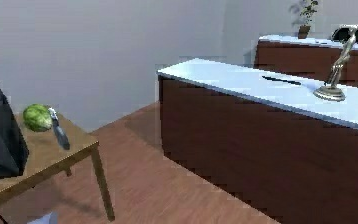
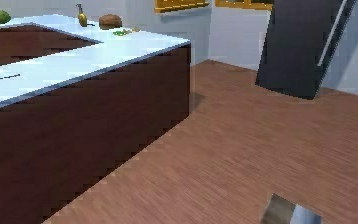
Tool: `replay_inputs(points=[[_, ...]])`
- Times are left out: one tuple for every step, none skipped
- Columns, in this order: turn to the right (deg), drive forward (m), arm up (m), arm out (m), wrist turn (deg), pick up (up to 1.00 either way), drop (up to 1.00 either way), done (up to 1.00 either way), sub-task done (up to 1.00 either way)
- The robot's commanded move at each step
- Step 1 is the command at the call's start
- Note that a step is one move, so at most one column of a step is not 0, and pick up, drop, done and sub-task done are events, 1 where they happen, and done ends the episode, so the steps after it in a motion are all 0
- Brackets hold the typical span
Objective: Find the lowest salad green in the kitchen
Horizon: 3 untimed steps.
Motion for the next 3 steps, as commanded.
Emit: replay_inputs(points=[[-9.0, 0.00, 0.00, 0.00, 0.0, 0.00, 0.00, 0.00, 0.00], [0.0, 1.00, 0.00, 0.00, 0.0, 0.00, 0.00, 0.00, 0.00], [-9.0, 0.00, 0.00, 0.00, 0.0, 0.00, 0.00, 0.00, 0.00]])
